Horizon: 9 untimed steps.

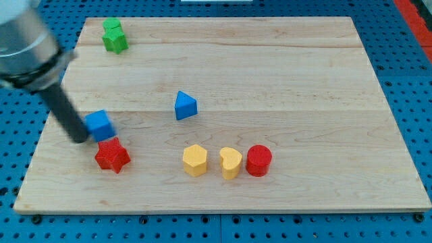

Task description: Move the red star close to the red circle

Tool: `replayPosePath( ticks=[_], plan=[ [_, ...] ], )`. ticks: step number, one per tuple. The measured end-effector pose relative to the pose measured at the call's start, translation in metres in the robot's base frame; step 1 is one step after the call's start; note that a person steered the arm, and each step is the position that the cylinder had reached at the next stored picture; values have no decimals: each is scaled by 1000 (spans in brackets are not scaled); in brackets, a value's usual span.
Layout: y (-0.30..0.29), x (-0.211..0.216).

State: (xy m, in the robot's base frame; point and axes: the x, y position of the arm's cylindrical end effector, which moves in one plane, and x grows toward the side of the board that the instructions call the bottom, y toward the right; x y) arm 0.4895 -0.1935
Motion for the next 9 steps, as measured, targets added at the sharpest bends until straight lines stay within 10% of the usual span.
replayPosePath(
  ticks=[2,3,5,9],
  plan=[
    [89,-46],
    [23,-45],
    [-37,57],
    [151,14]
  ],
)
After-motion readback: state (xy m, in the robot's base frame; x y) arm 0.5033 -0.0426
